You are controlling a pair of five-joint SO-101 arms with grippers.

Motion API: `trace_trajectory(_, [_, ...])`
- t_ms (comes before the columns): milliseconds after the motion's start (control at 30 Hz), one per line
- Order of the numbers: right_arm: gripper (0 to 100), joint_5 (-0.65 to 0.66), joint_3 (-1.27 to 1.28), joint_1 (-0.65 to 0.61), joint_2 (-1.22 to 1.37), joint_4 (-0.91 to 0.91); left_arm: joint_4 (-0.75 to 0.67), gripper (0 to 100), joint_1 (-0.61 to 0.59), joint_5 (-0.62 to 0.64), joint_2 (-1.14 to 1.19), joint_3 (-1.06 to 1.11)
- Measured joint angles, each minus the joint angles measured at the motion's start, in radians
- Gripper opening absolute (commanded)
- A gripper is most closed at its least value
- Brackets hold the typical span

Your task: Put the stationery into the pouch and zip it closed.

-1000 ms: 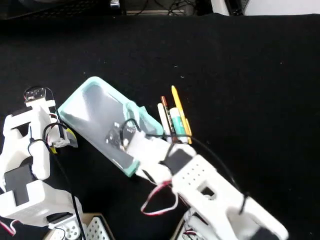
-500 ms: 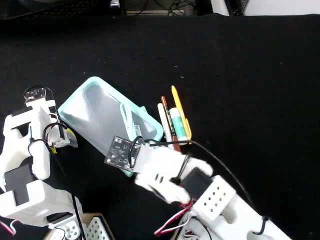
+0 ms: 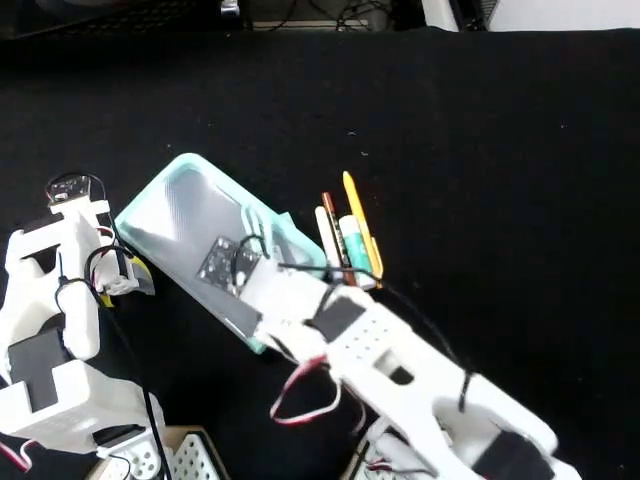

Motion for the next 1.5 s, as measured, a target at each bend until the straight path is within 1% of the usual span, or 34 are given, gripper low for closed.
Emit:
trace_trajectory(33, [0.8,0.000,-0.018,0.015,0.023,0.002,0.000,24,0.000,0.000,0.000,0.000])
trace_trajectory(100, [2.5,0.014,-0.049,0.038,0.060,0.017,0.000,24,0.000,0.000,0.000,0.000])
trace_trajectory(200, [1.3,0.048,-0.080,0.060,0.069,0.074,0.000,24,0.000,0.000,0.000,0.000])
trace_trajectory(300, [1.3,0.054,-0.084,0.072,0.043,0.144,0.000,24,0.000,0.000,0.000,0.000])
trace_trajectory(433, [1.3,0.055,-0.064,0.077,-0.066,0.272,0.000,24,0.000,0.000,0.000,0.000])
trace_trajectory(633, [1.8,0.055,0.026,0.075,-0.336,0.396,0.000,24,0.000,0.000,0.000,0.000])
trace_trajectory(700, [5.1,0.057,0.049,0.075,-0.427,0.443,0.000,24,0.000,0.000,0.000,0.000])
trace_trajectory(833, [15.7,0.057,0.104,0.080,-0.580,0.516,0.000,24,0.000,0.000,0.000,0.000])
trace_trajectory(900, [17.8,0.058,0.114,0.114,-0.631,0.525,0.000,24,0.000,0.000,0.000,0.000])
trace_trajectory(1000, [17.7,0.063,0.118,0.192,-0.675,0.526,0.000,24,0.000,0.000,0.000,0.000])
trace_trajectory(1167, [17.7,0.172,0.126,0.331,-0.684,0.534,0.000,24,0.000,0.000,0.000,0.000])
trace_trajectory(1233, [17.6,0.195,0.126,0.354,-0.686,0.534,0.000,24,0.000,0.000,0.000,0.000])
trace_trajectory(1300, [17.3,0.204,0.126,0.341,-0.686,0.535,0.000,24,0.000,0.000,0.000,0.000])
trace_trajectory(1333, [15.8,0.206,0.126,0.315,-0.686,0.543,0.000,24,0.000,0.000,0.000,0.000])
trace_trajectory(1500, [6.3,0.212,0.126,0.086,-0.686,0.635,0.000,24,-0.014,0.023,0.000,0.000])
